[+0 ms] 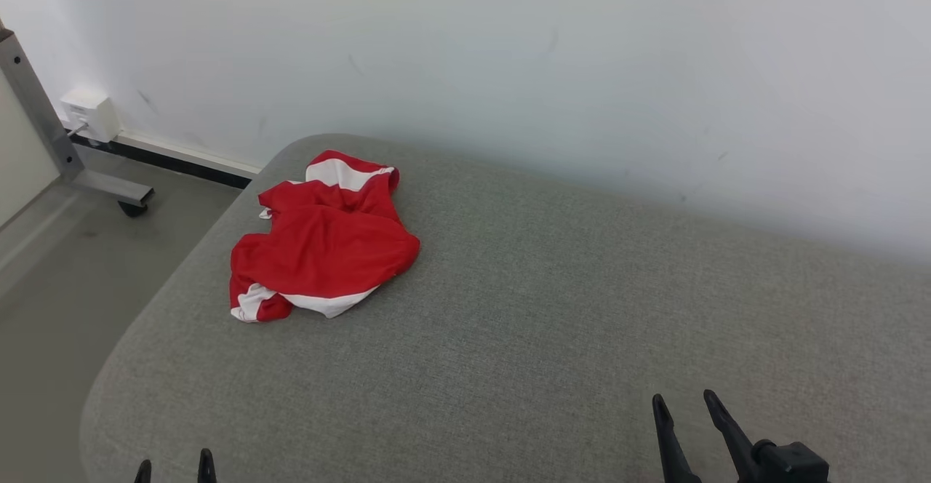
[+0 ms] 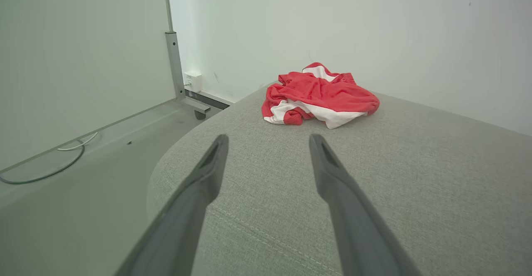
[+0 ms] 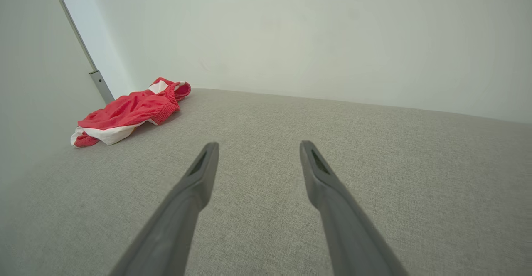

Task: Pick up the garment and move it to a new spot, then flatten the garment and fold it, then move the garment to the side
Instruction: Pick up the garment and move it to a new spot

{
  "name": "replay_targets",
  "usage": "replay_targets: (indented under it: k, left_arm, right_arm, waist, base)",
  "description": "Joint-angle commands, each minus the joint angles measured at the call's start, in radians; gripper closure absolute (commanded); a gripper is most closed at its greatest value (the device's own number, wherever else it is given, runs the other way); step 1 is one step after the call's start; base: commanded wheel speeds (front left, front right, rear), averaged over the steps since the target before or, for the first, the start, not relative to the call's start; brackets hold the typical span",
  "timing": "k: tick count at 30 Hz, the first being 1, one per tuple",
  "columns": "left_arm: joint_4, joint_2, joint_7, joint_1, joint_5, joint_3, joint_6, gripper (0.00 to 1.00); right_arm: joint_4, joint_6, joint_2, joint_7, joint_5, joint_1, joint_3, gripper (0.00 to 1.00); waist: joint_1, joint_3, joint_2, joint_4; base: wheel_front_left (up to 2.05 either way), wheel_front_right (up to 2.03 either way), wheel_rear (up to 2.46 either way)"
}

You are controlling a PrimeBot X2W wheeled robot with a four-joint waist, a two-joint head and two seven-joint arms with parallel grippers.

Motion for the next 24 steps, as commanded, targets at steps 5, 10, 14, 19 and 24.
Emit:
replay_targets:
  k: [5,10,14,19,24]
  left_arm:
    - [0.008,-0.001,-0.003,-0.001,-0.003,0.018,-0.007,0.0]
    - [0.066,-0.001,-0.003,-0.057,-0.026,0.042,-0.004,0.0]
    - [0.163,0.017,0.033,-0.145,-0.079,0.082,0.011,0.0]
    - [0.237,0.067,0.126,-0.291,-0.133,0.12,0.021,0.0]
    - [0.29,0.138,0.247,-0.459,-0.181,0.116,0.011,0.0]
  right_arm:
    - [0.0,-0.003,0.0,-0.004,-0.007,-0.002,-0.008,0.0]
    - [-0.007,-0.003,0.0,0.004,-0.014,-0.004,-0.008,0.0]
    - [-0.024,-0.003,0.0,0.017,-0.028,-0.018,0.0,0.0]
    - [-0.065,-0.003,-0.009,0.045,-0.058,-0.053,0.008,0.0]
    - [-0.118,-0.003,-0.027,0.067,-0.071,-0.1,0.01,0.0]
  waist:
    - [0.0,0.011,0.0,-0.038]
    - [0.0,0.031,0.0,-0.07]
    - [0.0,0.063,0.0,-0.106]
    - [0.0,0.164,0.0,-0.177]
    - [0.0,0.293,0.0,-0.254]
  base:
    - [0.0,0.0,0.0]
    - [0.0,0.0,0.0]
    - [0.0,0.0,0.0]
    - [0.0,0.0,0.0]
    - [0.0,0.0,0.0]
